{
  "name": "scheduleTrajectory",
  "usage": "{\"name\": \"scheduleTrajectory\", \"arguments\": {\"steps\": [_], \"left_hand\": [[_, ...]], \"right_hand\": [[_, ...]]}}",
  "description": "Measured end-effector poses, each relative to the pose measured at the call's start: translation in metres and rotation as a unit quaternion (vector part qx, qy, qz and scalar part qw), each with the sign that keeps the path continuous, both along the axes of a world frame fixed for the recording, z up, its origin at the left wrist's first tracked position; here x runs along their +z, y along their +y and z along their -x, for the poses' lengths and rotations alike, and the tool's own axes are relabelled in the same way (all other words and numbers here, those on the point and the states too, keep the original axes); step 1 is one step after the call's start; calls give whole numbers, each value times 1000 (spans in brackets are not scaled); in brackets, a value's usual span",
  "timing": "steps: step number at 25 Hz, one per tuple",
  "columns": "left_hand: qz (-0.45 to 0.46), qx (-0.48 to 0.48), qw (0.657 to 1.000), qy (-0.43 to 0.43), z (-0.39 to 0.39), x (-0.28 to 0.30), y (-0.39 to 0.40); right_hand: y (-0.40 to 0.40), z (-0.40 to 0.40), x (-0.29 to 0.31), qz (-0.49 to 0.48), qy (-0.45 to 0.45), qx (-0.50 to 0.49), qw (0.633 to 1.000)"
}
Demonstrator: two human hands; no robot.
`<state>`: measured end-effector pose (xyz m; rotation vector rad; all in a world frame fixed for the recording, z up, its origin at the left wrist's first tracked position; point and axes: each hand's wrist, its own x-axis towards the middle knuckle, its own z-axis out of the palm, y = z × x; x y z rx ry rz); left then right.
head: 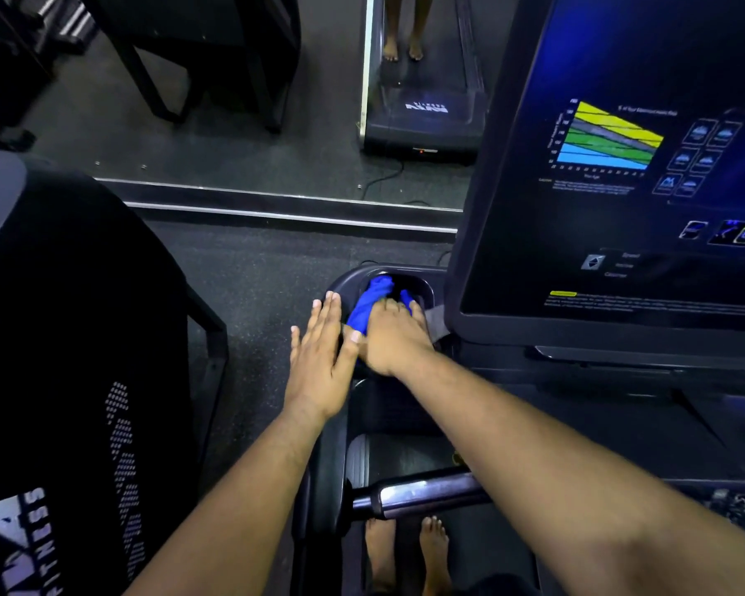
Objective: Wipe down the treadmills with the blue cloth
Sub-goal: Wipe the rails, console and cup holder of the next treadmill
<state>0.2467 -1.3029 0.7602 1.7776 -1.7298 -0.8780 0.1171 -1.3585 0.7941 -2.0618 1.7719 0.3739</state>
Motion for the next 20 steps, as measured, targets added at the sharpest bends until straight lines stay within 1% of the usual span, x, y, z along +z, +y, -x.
{"name": "scheduleTrajectory", "arguments": {"steps": [1, 3, 4, 6, 9, 12, 14, 16, 18, 19, 20], "left_hand": [[6, 6, 1000, 12, -1, -1, 0], [9, 10, 1000, 28, 0, -3, -2], [10, 11, 999, 28, 0, -3, -1], [29, 17, 999, 16, 0, -1, 3], [55, 11, 998, -41, 1, 5, 14], [43, -30, 991, -123, 6, 10, 36], [40, -42, 985, -165, 10, 16, 57], [41, -36, 982, -179, 18, 26, 80], [40, -19, 988, -149, 33, 36, 98], [30, -7, 995, -97, 42, 44, 106], [11, 11, 1000, -2, 53, 54, 113]], "right_hand": [[-5, 0, -1, 0, -13, 5, 1000], [6, 14, 0, 43, -64, 45, 996], [23, 25, 2, 83, -78, 74, 991], [68, 45, 2, 141, -75, 123, 979], [100, 60, 0, 174, -69, 148, 971], [106, 75, 6, 174, -64, 166, 968], [118, 89, 14, 159, -93, 175, 967], [138, 101, 18, 166, -120, 165, 965], [161, 109, 24, 220, -124, 162, 954], [169, 110, 27, 247, -130, 156, 947], [178, 112, 31, 271, -136, 149, 941]]}}
